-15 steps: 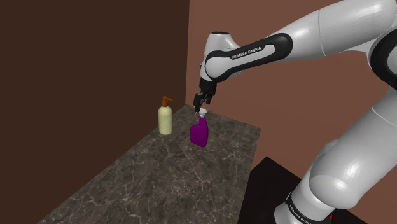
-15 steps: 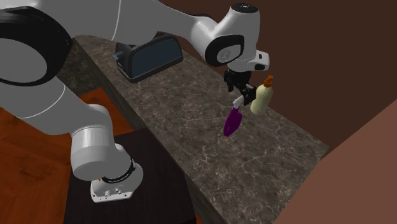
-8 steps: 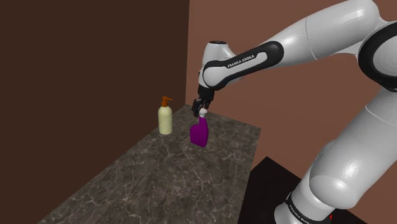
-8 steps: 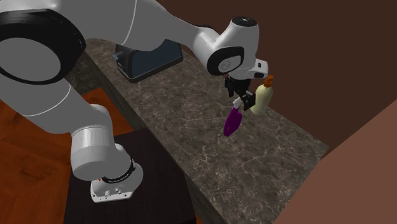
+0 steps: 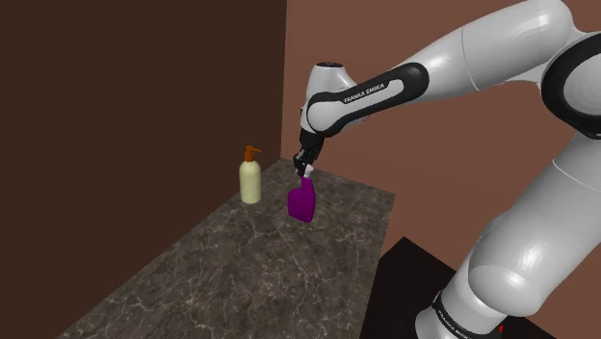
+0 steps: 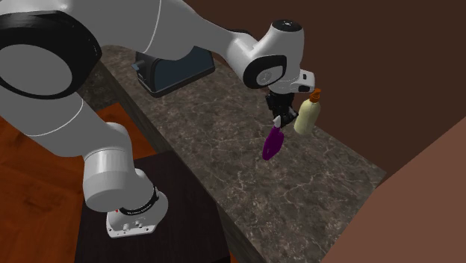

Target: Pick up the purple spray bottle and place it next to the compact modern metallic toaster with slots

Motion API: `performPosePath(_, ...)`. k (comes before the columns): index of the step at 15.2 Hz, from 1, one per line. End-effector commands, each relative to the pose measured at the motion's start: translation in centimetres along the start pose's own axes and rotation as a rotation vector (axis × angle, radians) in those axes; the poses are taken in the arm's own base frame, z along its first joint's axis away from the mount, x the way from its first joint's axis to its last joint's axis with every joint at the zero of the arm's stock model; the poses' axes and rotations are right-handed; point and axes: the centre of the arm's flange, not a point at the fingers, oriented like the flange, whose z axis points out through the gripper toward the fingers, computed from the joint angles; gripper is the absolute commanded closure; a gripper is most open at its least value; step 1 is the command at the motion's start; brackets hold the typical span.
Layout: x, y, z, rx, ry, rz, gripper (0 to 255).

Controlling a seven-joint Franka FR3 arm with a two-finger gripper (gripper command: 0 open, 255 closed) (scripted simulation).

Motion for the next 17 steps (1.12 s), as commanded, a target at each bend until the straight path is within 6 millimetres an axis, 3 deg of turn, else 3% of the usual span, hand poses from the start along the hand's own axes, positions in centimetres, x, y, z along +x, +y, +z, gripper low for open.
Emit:
performPosePath(1, 0.0, 0.0, 0.0, 0.0, 0.0, 0.0, 255)
performPosePath(8, 0.0, 0.0, 0.0, 0.0, 0.0, 0.0, 255)
performPosePath(17, 0.7, 0.1, -4.7, 0.0, 0.0, 0.0, 255)
